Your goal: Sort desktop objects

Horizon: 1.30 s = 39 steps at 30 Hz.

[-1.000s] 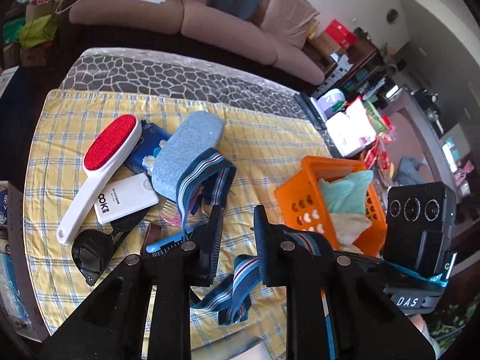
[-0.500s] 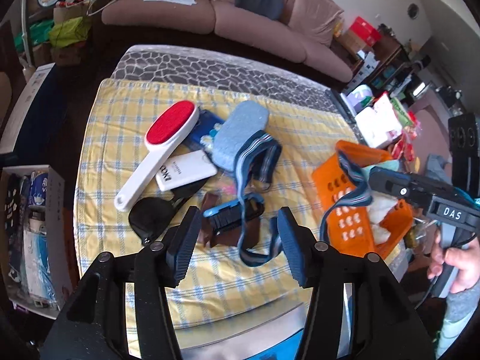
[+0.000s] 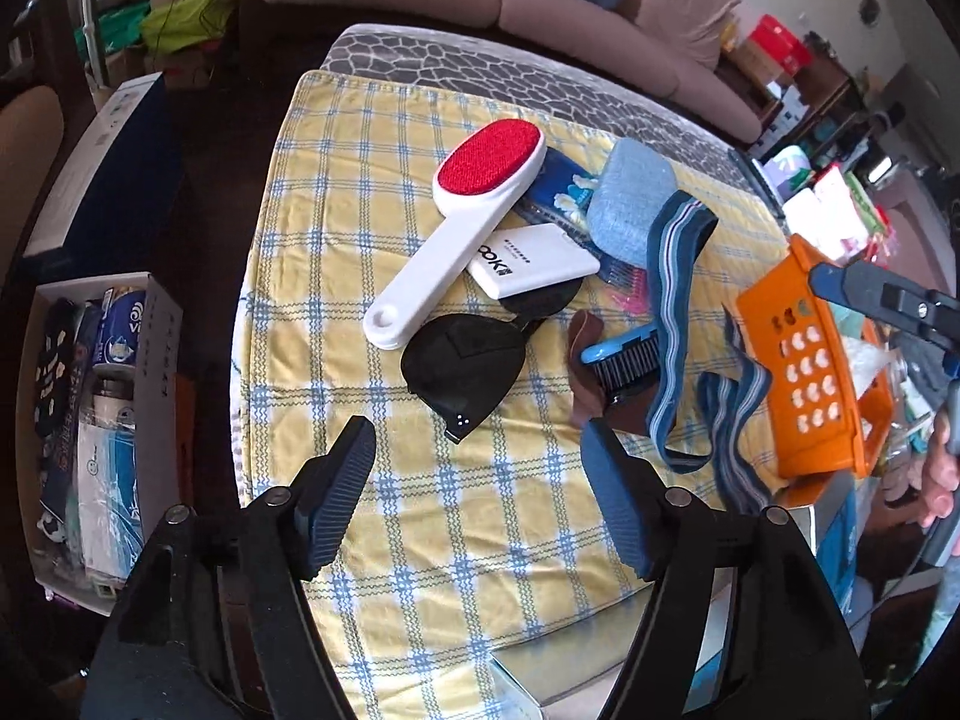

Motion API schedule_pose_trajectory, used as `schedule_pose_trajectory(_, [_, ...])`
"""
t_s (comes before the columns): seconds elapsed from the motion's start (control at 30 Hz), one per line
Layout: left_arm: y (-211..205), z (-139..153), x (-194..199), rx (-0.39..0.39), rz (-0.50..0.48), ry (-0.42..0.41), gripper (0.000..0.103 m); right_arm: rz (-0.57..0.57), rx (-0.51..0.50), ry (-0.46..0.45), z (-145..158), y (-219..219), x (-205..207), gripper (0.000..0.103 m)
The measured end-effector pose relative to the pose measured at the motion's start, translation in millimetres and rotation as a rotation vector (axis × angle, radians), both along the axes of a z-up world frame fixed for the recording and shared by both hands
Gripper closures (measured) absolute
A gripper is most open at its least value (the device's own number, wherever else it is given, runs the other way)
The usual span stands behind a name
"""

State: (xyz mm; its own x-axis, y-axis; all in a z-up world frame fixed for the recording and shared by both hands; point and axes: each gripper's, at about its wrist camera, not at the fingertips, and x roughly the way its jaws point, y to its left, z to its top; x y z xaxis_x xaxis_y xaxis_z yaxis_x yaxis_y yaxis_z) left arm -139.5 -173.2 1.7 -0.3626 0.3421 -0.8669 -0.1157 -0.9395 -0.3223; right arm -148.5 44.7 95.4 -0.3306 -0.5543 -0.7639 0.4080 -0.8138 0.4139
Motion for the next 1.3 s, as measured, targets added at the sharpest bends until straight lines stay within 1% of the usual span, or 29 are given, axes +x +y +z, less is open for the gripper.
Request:
schedule_pose_trajectory(0.13, [2, -12, 0, 0.019, -0.013, -0.015, 0.032, 0.062, -0.015, -0.028, -19, -38, -5, 0.052])
schedule_pose_trajectory(0.23, [6, -17, 0, 0.031, -0.023, -0.016, 0.032, 0.082, -0.039, -0.074, -41, -60, -12, 0.052])
schedule_pose_trajectory(0.33, [11, -19, 0, 0.013, -0.042, -0.013, 0.032, 0.078, 0.003, -0.101, -61, -71, -19, 0.052])
schedule_pose_trajectory(0.4, [15, -21, -1, -0.001, -0.052, -0.009, 0.032, 0.06, 0.028, -0.116, -72, -66, -22, 0.052])
schedule_pose_trajectory(0.47, [17, -23, -2, -0.005, -0.055, -0.005, 0.032, 0.033, 0.04, -0.118, -77, -52, -23, 0.052])
schedule_pose_trajectory(0.63, [21, -33, -6, -0.009, -0.044, -0.004, 0.032, -0.051, 0.074, -0.124, -80, -8, -27, 0.052])
schedule_pose_trajectory(0.7, [22, -34, -7, -0.012, -0.032, 0.008, 0.036, -0.067, 0.073, -0.125, -80, 3, -28, 0.052])
schedule_pose_trajectory(0.77, [24, -36, -8, -0.011, -0.024, 0.017, 0.045, -0.069, 0.062, -0.122, -78, 10, -27, 0.052])
schedule_pose_trajectory(0.83, [24, -39, -11, -0.023, -0.008, 0.02, 0.049, -0.068, 0.052, -0.116, -75, 13, -24, 0.052])
schedule_pose_trajectory(0.93, [23, -46, -16, -0.021, 0.009, 0.01, 0.05, -0.053, 0.038, -0.108, -72, 11, -20, 0.051])
schedule_pose_trajectory(1.03, [23, -47, -17, -0.015, 0.02, 0.032, 0.05, -0.04, 0.03, -0.104, -69, 7, -17, 0.051])
schedule_pose_trajectory(1.1, [22, -46, -17, -0.005, 0.024, 0.047, 0.07, -0.035, 0.025, -0.1, -67, 6, -15, 0.051])
schedule_pose_trajectory(1.13, [23, -47, -16, 0.0, 0.023, 0.044, 0.09, -0.034, 0.021, -0.099, -66, 5, -14, 0.051])
schedule_pose_trajectory(1.23, [25, -48, -12, 0.013, 0.005, 0.033, 0.09, -0.026, 0.01, -0.095, -63, 4, -12, 0.051])
schedule_pose_trajectory(1.3, [25, -45, -7, 0.01, -0.006, 0.04, 0.09, -0.021, 0.004, -0.092, -61, 3, -11, 0.051])
